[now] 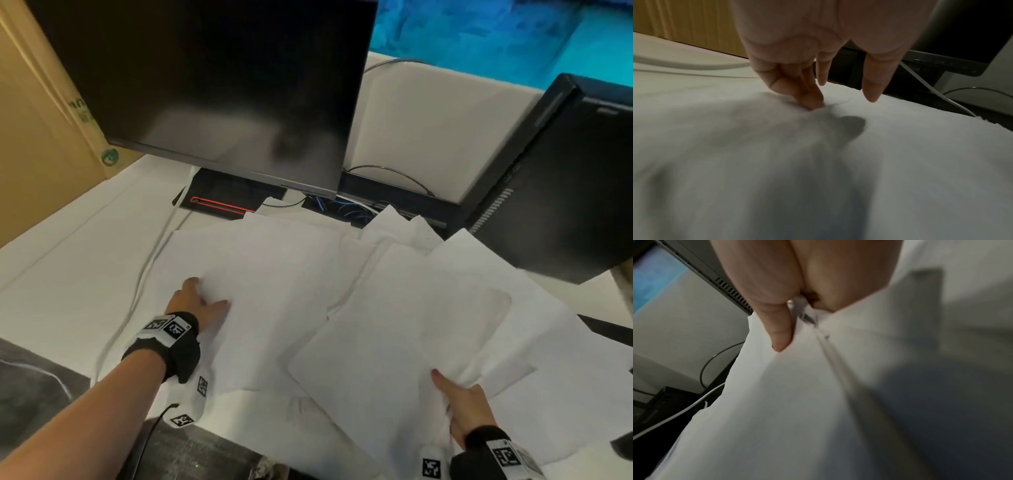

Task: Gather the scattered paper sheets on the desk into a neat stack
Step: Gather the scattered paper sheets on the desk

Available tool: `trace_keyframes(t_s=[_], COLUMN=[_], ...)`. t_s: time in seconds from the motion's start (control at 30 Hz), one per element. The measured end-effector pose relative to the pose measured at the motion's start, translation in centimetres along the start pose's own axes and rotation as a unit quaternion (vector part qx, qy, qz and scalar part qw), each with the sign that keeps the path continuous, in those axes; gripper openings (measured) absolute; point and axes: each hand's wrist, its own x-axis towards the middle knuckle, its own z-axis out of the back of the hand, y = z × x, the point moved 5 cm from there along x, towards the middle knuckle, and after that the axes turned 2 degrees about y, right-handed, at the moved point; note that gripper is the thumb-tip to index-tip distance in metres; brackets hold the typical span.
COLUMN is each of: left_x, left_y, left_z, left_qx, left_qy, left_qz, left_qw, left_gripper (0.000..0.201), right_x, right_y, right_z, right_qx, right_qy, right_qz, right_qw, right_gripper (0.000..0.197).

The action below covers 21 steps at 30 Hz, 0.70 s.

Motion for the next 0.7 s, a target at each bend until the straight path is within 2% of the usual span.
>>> trace_keyframes(t_s=[0.1,0.17,0.27,0.33,0.37,0.43,0.5,0.57,0.6,0.63,0.7], left_x=[-0.6,-0.8,-1.3,-1.5,-1.7,-2.0,-1.9,-1.3,-1.1,-0.9,-0.9], left_y=[-1.0,-1.7,-2.6,-3.2,-3.4,-3.7,-3.4,-2.4,-1.6,-0.8,0.5], left_z=[-1.1,-1.5,-2.3,-3.3,-3.8,-4.3,-3.5,-1.9,-0.9,0.0,1.3], left_qx=[0.017,0.034,-0.053,-0.075,-0.055,0.002,0.029,0.042,0.058,0.083,0.122], left_qy=[0.044,0.034,0.037,0.058,0.076,0.095,0.086,0.062,0.039,0.013,-0.032], left_qz=[0.006,-0.004,0.006,0.009,0.002,-0.012,-0.009,0.014,0.037,0.064,0.107], left_qw=[0.999,0.999,0.998,0.995,0.996,0.995,0.996,0.997,0.997,0.994,0.986], left_gripper=[0.068,0.061,0.073,0.081,0.077,0.056,0.041,0.037,0.038,0.039,0.037], right_x=[-0.1,-0.4,-1.0,-1.3,-1.4,-1.5,-1.3,-1.1,-0.8,-0.8,-0.6], right_y=[0.1,0.3,0.9,1.2,1.2,1.2,1.0,0.7,0.4,0.3,0.3], right_z=[0.0,-0.1,-0.4,-0.6,-0.6,-0.6,-0.5,-0.3,-0.2,-0.2,-0.2], right_qx=[0.006,0.004,0.009,0.019,0.021,0.026,0.023,0.015,0.015,0.009,-0.004], right_qy=[0.003,0.006,0.023,0.029,0.027,0.026,0.026,0.018,0.019,0.021,0.024], right_qz=[0.002,0.005,0.005,0.008,0.009,0.017,0.015,0.009,0.011,0.010,0.009], right_qw=[1.000,1.000,1.000,0.999,0.999,0.999,0.999,1.000,1.000,1.000,1.000], right_gripper=[0.050,0.047,0.023,0.019,0.025,0.037,0.065,0.105,0.119,0.128,0.130])
